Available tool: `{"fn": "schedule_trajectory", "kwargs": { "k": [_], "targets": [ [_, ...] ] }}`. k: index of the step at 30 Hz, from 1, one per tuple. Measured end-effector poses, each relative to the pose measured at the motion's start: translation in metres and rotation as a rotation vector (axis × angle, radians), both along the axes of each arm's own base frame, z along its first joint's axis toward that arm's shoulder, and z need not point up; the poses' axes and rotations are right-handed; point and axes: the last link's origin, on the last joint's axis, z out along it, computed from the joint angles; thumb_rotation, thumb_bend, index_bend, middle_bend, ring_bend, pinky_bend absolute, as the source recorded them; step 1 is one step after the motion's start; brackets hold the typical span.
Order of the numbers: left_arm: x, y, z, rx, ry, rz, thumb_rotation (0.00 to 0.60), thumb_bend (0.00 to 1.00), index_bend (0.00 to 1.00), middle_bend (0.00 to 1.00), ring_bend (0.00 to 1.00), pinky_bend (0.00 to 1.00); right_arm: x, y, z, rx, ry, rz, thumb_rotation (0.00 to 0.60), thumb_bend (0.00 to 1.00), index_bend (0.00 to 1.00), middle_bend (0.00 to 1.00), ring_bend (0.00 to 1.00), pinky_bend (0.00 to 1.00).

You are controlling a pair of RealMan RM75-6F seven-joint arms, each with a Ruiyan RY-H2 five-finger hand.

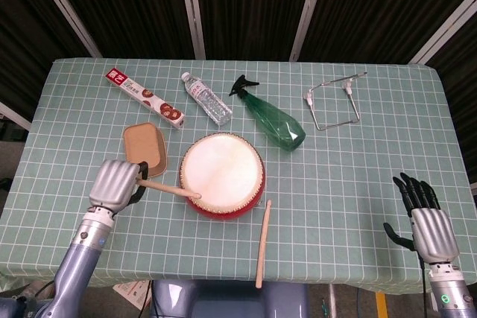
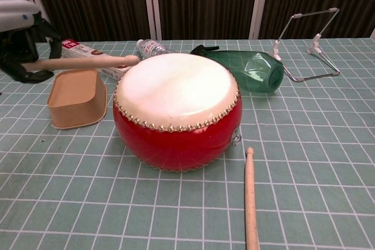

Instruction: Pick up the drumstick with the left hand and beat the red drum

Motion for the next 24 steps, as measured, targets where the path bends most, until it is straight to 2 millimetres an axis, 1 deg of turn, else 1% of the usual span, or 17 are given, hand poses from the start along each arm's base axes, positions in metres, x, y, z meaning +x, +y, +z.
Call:
{"fn": "schedule_trajectory", "kwargs": {
  "k": [5, 7, 10, 12, 15, 18, 21, 24],
  "targets": [
    [-0.035, -0.017, -0.001, -0.031, 0.035, 0.036, 0.6, 0.55, 0.72, 0.98, 0.98, 1.0, 0.0, 0.0, -0.001, 0.002, 0.002, 0.0, 0.6, 0.32, 0.0, 0.0, 0.0, 0.0],
    [-0.048, -0.018, -0.003, -0.037, 0.055, 0.051, 0.6, 0.55, 0.7, 0.95, 0.96, 0.99, 0.001, -0.001, -0.002, 0.005, 0.003, 0.0, 0.6, 0.32, 0.0, 0.0, 0.0, 0.0],
    [-0.064, -0.018, -0.008, -0.04, 0.078, 0.07, 0.6, 0.54, 0.69, 0.89, 0.91, 0.95, 0.002, -0.002, -0.002, 0.006, 0.006, 0.003, 0.6, 0.32, 0.0, 0.0, 0.0, 0.0],
    [-0.074, -0.016, -0.013, -0.043, 0.09, 0.082, 0.6, 0.54, 0.68, 0.87, 0.9, 0.92, 0.002, -0.002, -0.003, 0.009, 0.007, 0.001, 0.6, 0.32, 0.0, 0.0, 0.0, 0.0],
    [-0.085, -0.014, -0.025, -0.056, 0.099, 0.106, 0.6, 0.5, 0.67, 0.83, 0.86, 0.89, 0.002, -0.002, -0.003, 0.01, 0.007, -0.001, 0.6, 0.32, 0.0, 0.0, 0.0, 0.0],
    [-0.091, -0.012, -0.038, -0.072, 0.1, 0.134, 0.6, 0.47, 0.63, 0.77, 0.82, 0.87, 0.001, -0.002, -0.003, 0.009, 0.005, -0.003, 0.6, 0.32, 0.0, 0.0, 0.0, 0.0],
    [-0.095, -0.011, -0.047, -0.083, 0.112, 0.149, 0.6, 0.44, 0.59, 0.73, 0.78, 0.84, 0.001, -0.002, -0.002, 0.009, 0.004, -0.004, 0.6, 0.32, 0.0, 0.0, 0.0, 0.0],
    [-0.095, -0.01, -0.055, -0.092, 0.121, 0.155, 0.6, 0.38, 0.54, 0.65, 0.72, 0.78, 0.001, -0.002, -0.002, 0.012, 0.005, -0.003, 0.6, 0.32, 0.0, 0.0, 0.0, 0.0]
  ]
}}
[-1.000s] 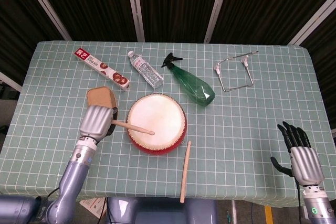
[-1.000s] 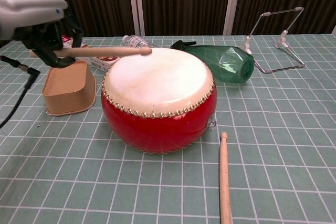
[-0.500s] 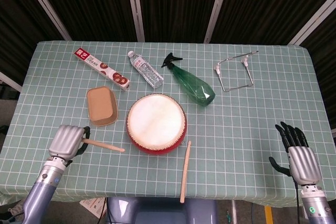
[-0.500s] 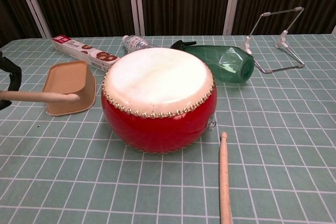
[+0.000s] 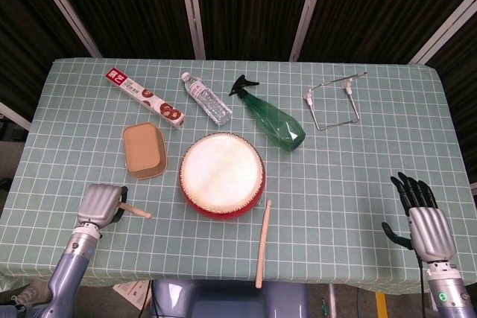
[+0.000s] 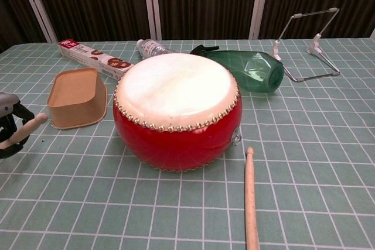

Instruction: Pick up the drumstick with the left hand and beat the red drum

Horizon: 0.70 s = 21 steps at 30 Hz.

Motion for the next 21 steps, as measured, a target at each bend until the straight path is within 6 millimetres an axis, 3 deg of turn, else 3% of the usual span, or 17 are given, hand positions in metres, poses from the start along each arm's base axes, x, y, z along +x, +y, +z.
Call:
{"fn": "schedule_trajectory", "kwargs": {
  "k": [10, 21],
  "targets": [
    [-0.006, -0.004, -0.002, -0.048, 0.066, 0.019, 0.6, 0.21, 0.3, 0.34, 0.4, 0.51, 0.0, 0.0, 0.0, 0.001, 0.003, 0.001, 0.6, 0.32, 0.0, 0.0, 0.0, 0.0],
    [-0.001, -0.008, 0.014, -0.024, 0.012, 0.014, 0.6, 0.17, 0.12, 0.14, 0.2, 0.35, 0.0, 0.0, 0.0, 0.005, 0.006, 0.001, 0.6, 0.32, 0.0, 0.0, 0.0, 0.0]
  ]
}}
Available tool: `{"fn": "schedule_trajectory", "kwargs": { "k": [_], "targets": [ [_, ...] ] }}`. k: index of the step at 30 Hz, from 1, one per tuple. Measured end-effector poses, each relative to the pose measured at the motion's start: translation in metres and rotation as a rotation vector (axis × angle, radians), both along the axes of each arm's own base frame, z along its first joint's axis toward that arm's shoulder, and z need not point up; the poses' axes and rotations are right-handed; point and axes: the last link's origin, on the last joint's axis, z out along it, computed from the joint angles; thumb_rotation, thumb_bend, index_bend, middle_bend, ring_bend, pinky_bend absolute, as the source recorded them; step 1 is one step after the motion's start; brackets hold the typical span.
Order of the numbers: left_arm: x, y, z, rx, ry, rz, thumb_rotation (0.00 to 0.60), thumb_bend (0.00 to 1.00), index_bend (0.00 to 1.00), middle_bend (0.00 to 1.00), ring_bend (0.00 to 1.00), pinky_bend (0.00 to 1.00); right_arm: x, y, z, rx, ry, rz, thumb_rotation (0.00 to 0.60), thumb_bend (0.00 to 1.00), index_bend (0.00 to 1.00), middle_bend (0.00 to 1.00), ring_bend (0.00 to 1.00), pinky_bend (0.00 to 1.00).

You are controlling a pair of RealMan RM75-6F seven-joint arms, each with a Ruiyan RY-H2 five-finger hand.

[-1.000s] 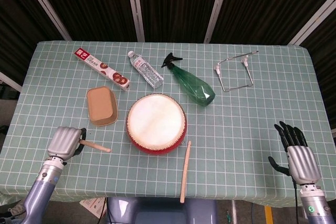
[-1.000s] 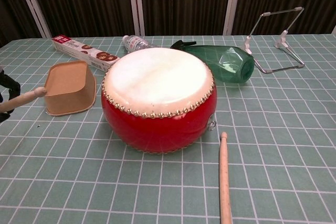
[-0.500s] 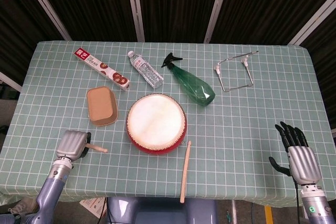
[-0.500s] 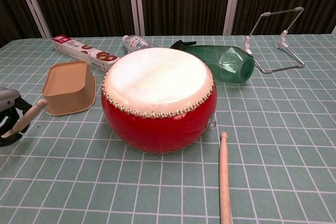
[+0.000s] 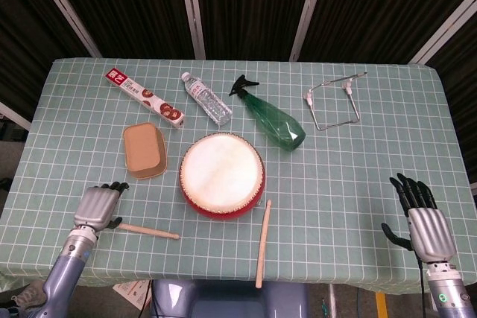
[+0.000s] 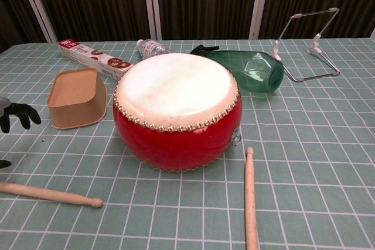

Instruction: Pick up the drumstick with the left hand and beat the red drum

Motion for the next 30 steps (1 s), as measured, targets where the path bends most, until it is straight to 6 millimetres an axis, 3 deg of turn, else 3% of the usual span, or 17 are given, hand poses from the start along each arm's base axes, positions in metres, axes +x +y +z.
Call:
{"fn": "schedule_trajectory", "kwargs": {
  "k": [6, 13, 24, 30],
  "targets": [
    [0.003, -0.008, 0.021, 0.074, -0.098, -0.035, 0.6, 0.07, 0.0, 0.01, 0.06, 0.19, 0.0, 0.0, 0.001, 0.006, 0.007, 0.005, 0.6, 0.32, 0.0, 0.0, 0.0, 0.0],
    [-0.011, -0.027, 0.065, 0.236, -0.178, -0.103, 0.6, 0.01, 0.0, 0.0, 0.0, 0.05, 0.0, 0.0, 0.002, 0.002, 0.047, 0.036, 0.6, 0.32, 0.0, 0.0, 0.0, 0.0],
    [-0.071, -0.079, 0.12, 0.378, -0.192, -0.066, 0.6, 0.01, 0.0, 0.0, 0.0, 0.03, 0.003, 0.001, 0.002, -0.036, 0.138, 0.103, 0.6, 0.32, 0.0, 0.0, 0.0, 0.0],
    [-0.086, -0.094, 0.13, 0.394, -0.184, -0.033, 0.6, 0.01, 0.0, 0.0, 0.0, 0.02, 0.003, 0.003, 0.0, -0.045, 0.152, 0.116, 0.6, 0.32, 0.0, 0.0, 0.0, 0.0]
  ]
}}
